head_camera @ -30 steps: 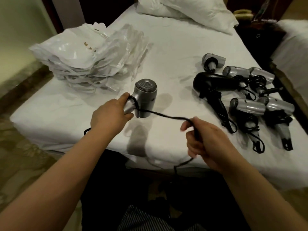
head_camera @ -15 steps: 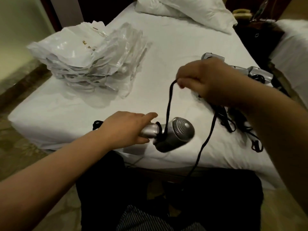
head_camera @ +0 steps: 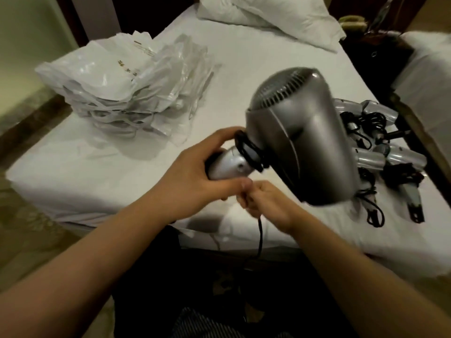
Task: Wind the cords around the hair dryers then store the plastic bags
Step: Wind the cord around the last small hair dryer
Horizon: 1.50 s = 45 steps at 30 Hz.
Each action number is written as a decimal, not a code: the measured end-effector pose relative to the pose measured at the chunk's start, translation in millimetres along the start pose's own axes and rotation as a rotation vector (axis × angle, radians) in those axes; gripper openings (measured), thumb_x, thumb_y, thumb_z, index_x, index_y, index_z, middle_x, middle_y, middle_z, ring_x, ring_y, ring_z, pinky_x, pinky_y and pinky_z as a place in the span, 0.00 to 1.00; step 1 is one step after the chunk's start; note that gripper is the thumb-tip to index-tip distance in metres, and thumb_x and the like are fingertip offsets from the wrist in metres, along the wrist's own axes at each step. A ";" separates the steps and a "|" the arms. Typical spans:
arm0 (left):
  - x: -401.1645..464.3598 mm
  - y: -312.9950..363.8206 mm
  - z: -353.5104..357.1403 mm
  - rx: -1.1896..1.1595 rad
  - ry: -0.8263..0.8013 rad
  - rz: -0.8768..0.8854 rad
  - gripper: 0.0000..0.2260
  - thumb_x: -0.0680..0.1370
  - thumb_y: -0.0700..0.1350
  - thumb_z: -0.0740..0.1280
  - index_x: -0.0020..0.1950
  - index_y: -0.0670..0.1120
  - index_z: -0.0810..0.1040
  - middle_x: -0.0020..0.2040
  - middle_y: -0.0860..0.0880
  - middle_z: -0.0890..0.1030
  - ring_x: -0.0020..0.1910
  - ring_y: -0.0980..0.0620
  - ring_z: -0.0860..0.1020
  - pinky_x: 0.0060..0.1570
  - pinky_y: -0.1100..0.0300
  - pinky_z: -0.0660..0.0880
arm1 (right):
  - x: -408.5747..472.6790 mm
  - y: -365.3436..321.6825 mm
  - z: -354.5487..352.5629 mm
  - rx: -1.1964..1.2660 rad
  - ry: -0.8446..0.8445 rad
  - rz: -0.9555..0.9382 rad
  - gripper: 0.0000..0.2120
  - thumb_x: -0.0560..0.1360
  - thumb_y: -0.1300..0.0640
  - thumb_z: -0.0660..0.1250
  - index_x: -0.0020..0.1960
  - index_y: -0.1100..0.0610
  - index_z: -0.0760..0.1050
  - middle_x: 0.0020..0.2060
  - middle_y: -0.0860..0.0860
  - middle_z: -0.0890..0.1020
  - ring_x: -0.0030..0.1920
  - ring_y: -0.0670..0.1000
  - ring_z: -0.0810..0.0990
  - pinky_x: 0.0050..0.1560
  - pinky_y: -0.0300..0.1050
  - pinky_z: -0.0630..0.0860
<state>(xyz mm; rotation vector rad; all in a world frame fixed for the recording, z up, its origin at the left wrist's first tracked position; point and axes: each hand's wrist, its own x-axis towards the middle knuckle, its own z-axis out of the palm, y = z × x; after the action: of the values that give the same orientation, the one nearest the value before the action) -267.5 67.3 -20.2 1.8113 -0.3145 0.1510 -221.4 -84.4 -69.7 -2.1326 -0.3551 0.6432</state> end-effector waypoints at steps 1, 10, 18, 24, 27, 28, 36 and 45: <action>3.7 -3.9 -0.1 0.013 0.065 -0.050 0.25 0.64 0.47 0.76 0.57 0.62 0.73 0.38 0.56 0.82 0.29 0.57 0.78 0.33 0.64 0.75 | -0.3 6.5 5.6 0.205 -0.118 -0.057 0.24 0.82 0.52 0.52 0.34 0.62 0.74 0.20 0.52 0.67 0.24 0.49 0.67 0.31 0.42 0.66; 21.0 -22.0 -27.8 0.728 0.173 -0.418 0.25 0.70 0.57 0.66 0.65 0.53 0.68 0.49 0.47 0.80 0.46 0.43 0.78 0.47 0.51 0.75 | -19.5 27.0 2.6 -0.082 -0.209 -0.098 0.15 0.82 0.56 0.54 0.41 0.53 0.75 0.26 0.46 0.73 0.27 0.41 0.69 0.35 0.35 0.67; 13.3 -32.1 -29.8 0.882 -0.102 -0.281 0.22 0.78 0.49 0.62 0.69 0.43 0.63 0.61 0.42 0.74 0.55 0.41 0.74 0.52 0.50 0.71 | -39.4 -19.7 -34.8 -0.634 -0.151 -0.316 0.09 0.80 0.54 0.58 0.46 0.52 0.75 0.30 0.45 0.72 0.33 0.45 0.68 0.39 0.39 0.68; 6.2 -27.9 -22.6 1.219 -0.299 -0.073 0.30 0.78 0.57 0.60 0.76 0.50 0.53 0.65 0.49 0.69 0.60 0.46 0.73 0.50 0.52 0.73 | -36.6 -59.1 -63.2 -0.705 0.124 -0.658 0.07 0.75 0.54 0.66 0.47 0.54 0.82 0.37 0.50 0.82 0.38 0.49 0.77 0.42 0.46 0.74; -0.1 -20.0 -22.1 1.157 -0.418 0.221 0.27 0.74 0.66 0.57 0.64 0.49 0.73 0.52 0.49 0.76 0.50 0.46 0.76 0.37 0.53 0.75 | -20.9 -68.0 -78.9 -0.716 0.224 -0.798 0.08 0.70 0.50 0.68 0.38 0.54 0.78 0.24 0.45 0.72 0.29 0.43 0.68 0.32 0.34 0.65; -2.9 -18.6 -20.6 1.101 -0.460 0.276 0.27 0.72 0.67 0.56 0.58 0.48 0.78 0.47 0.49 0.78 0.46 0.47 0.77 0.33 0.53 0.76 | -15.1 -69.3 -82.5 -0.714 0.218 -0.752 0.10 0.70 0.48 0.70 0.36 0.53 0.76 0.22 0.45 0.69 0.29 0.43 0.68 0.32 0.34 0.63; -16.1 -8.2 -19.3 1.007 -0.457 0.380 0.21 0.73 0.64 0.59 0.56 0.50 0.73 0.45 0.51 0.77 0.37 0.52 0.76 0.29 0.62 0.71 | 14.5 -23.7 -81.2 -0.185 -0.179 -0.368 0.11 0.69 0.47 0.70 0.34 0.53 0.78 0.28 0.55 0.72 0.31 0.47 0.67 0.36 0.41 0.66; -12.4 -12.1 -6.8 0.406 -0.207 -0.038 0.24 0.64 0.66 0.63 0.58 0.67 0.62 0.52 0.59 0.72 0.51 0.63 0.74 0.50 0.71 0.70 | 19.0 40.8 -9.5 0.449 -0.303 -0.126 0.13 0.75 0.55 0.59 0.37 0.62 0.75 0.21 0.47 0.73 0.21 0.45 0.68 0.24 0.36 0.67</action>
<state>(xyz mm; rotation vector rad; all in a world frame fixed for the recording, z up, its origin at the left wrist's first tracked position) -275.4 78.3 -33.0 2.2403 -0.4172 -0.0023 -199.4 -106.0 -103.9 -1.5770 -0.4570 0.8835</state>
